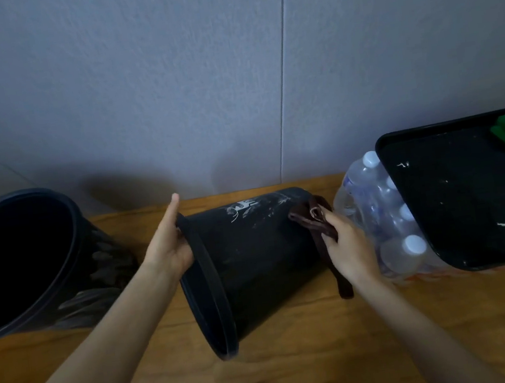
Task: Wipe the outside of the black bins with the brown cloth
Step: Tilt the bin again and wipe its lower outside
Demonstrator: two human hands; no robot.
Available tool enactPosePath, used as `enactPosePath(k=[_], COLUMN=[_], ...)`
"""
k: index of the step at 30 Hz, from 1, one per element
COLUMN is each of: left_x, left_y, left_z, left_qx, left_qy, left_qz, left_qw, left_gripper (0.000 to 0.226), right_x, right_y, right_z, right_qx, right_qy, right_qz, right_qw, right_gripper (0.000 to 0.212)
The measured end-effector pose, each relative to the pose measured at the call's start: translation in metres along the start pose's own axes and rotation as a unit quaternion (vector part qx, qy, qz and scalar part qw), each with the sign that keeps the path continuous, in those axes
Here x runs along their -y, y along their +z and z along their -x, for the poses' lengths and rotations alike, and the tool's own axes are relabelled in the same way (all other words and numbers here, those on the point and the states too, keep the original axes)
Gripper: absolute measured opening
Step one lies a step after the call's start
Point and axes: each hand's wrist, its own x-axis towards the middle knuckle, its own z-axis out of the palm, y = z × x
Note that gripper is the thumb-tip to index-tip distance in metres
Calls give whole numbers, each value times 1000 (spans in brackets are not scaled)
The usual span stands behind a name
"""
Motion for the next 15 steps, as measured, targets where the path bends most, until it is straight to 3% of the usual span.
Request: enactPosePath(k=[2, 4, 11, 15], left_x=[13, 26, 30, 31], left_y=[-8, -12, -1, 4], left_z=[3, 6, 11, 10], left_qx=[32, 36, -11, -5], left_qy=[48, 71, 46, 37], left_qz=[-53, -92, -70, -68], left_qw=[997, 993, 996, 997], left_gripper=[38, 38, 19, 33], right_x=[3, 7, 14, 42], right_y=[0, 0, 15, 25], right_z=[-7, -14, -35, -24], right_qx=[0, 6, -16, 13], right_qy=[1, 1, 22, -3], right_qz=[11, 15, 73, 74], right_qw=[1000, 1000, 997, 997], right_gripper=[43, 43, 50, 47])
